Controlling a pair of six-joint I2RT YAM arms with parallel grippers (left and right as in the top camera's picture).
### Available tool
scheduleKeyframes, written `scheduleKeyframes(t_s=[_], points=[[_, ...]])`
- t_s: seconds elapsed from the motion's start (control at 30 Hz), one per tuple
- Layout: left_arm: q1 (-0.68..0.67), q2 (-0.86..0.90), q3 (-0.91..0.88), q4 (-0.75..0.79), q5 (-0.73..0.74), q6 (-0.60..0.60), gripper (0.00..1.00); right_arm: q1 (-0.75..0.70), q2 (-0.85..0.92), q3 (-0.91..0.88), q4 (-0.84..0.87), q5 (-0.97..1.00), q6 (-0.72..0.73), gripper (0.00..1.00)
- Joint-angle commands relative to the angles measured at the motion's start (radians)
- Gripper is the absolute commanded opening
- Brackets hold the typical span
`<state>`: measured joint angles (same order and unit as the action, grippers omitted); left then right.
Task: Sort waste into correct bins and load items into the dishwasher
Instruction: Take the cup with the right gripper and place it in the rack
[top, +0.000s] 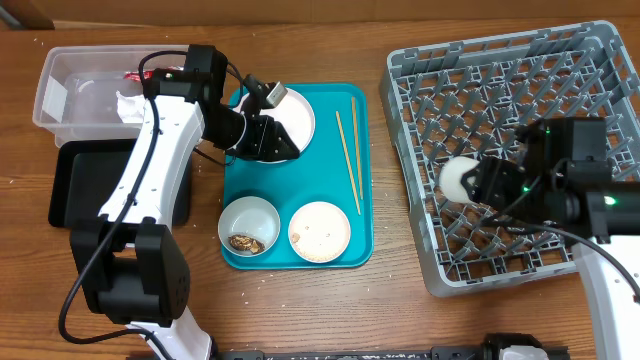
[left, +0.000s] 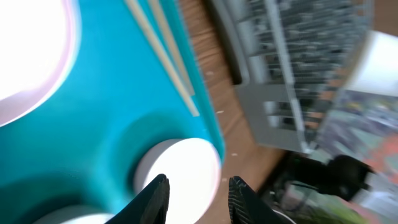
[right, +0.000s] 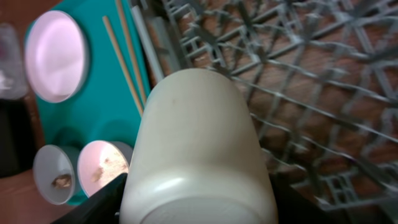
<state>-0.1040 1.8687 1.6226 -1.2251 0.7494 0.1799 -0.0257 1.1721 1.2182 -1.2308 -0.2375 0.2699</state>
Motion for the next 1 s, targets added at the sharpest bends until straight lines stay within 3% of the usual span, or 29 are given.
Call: scheduleKeyframes(t_s=[0.0, 0.4, 0.63, 0.7, 0.87, 0.97], points=[[-0.001, 0.002, -0.004, 0.003, -0.153, -0.063, 0.34, 0.003, -0.013, 0.033, -0.057, 0.162, 0.030, 0.64], [-0.001, 0.002, -0.004, 0.004, -0.237, -0.076, 0.35, 0.213, 0.100, -0.005, -0.114, 0.346, 0.157, 0.67], [-0.001, 0.002, -0.004, 0.004, -0.237, -0.076, 0.35, 0.246, 0.160, -0.047, -0.114, 0.394, 0.203, 0.68], [-0.001, 0.002, -0.004, 0.003, -0.237, -0.076, 0.35, 0.246, 0.163, -0.047, -0.113, 0.393, 0.202, 0.73], [-0.001, 0.002, -0.004, 0.005, -0.237, -0.076, 0.38, 0.246, 0.163, -0.047, -0.114, 0.389, 0.201, 0.98], [-0.001, 0.001, -0.004, 0.011, -0.237, -0.075, 0.38, 0.246, 0.163, -0.034, -0.110, 0.374, 0.194, 1.00]])
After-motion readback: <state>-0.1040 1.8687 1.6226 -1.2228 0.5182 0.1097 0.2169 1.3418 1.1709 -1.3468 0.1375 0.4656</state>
